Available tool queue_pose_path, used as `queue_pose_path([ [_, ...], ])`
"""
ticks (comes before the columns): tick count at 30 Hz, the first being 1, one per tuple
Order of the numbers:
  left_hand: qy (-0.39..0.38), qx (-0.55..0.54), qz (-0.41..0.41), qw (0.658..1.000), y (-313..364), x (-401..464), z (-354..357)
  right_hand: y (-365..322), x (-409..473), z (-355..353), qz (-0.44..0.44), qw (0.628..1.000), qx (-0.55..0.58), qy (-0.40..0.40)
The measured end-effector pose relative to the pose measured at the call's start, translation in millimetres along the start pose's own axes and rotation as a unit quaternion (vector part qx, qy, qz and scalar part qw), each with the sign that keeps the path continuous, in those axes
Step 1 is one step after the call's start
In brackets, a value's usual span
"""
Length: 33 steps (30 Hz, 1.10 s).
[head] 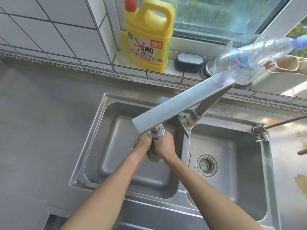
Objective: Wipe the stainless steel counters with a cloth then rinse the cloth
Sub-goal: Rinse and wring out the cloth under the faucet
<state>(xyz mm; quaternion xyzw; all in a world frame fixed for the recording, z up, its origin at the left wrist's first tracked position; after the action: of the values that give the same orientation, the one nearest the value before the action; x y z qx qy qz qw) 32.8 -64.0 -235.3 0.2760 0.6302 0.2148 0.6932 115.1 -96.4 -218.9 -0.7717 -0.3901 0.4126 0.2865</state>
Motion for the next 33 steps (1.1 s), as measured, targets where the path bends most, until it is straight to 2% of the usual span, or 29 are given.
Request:
queue_pose_path([
  [4,-0.02,0.054,0.021,0.998,-14,-11,6,8,19,-12,0.063,0.995,0.047,0.063],
  [9,0.01,-0.03,0.008,0.999,6,-3,-6,8,-10,17,0.009,1.0,-0.015,0.009],
  [13,-0.044,0.066,-0.037,0.996,-8,-11,-11,19,16,-5,0.001,1.0,0.002,0.016],
  [15,-0.066,0.077,-0.035,0.994,-9,-11,-18,34,24,-11,0.017,1.0,0.001,0.015],
  [18,-0.101,0.028,-0.034,0.994,-1,-14,-25,52,27,-10,0.033,0.998,-0.028,-0.036],
  [19,-0.121,0.022,-0.037,0.992,0,-13,-26,52,27,-11,0.035,0.998,-0.012,-0.046],
  [22,-0.184,0.02,-0.056,0.981,1,-13,-27,41,22,-12,0.049,0.984,0.127,-0.111],
  [24,-0.201,0.031,-0.065,0.977,5,-13,-30,35,17,-12,0.067,0.97,0.146,-0.181],
  [26,-0.198,0.032,-0.063,0.978,10,-14,-34,37,19,-13,0.064,0.963,0.141,-0.219],
  [29,-0.209,0.035,-0.042,0.976,15,-12,-44,38,20,-23,0.035,0.961,0.147,-0.23],
  [33,-0.201,0.126,-0.021,0.971,5,-7,-68,35,18,-30,0.002,0.963,0.169,-0.209],
])
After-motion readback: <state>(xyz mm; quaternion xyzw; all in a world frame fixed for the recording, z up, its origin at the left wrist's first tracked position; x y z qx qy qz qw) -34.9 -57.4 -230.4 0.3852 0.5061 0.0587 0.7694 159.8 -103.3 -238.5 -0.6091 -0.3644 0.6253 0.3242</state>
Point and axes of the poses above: each hand's wrist, its own x-axis towards the middle knuckle, its own z-axis out of the palm, y = z × x, the point moved 2 cm from there along x, towards the middle knuckle, and after that the axes turned 4 degrees about -z, right-handed, at the moved point
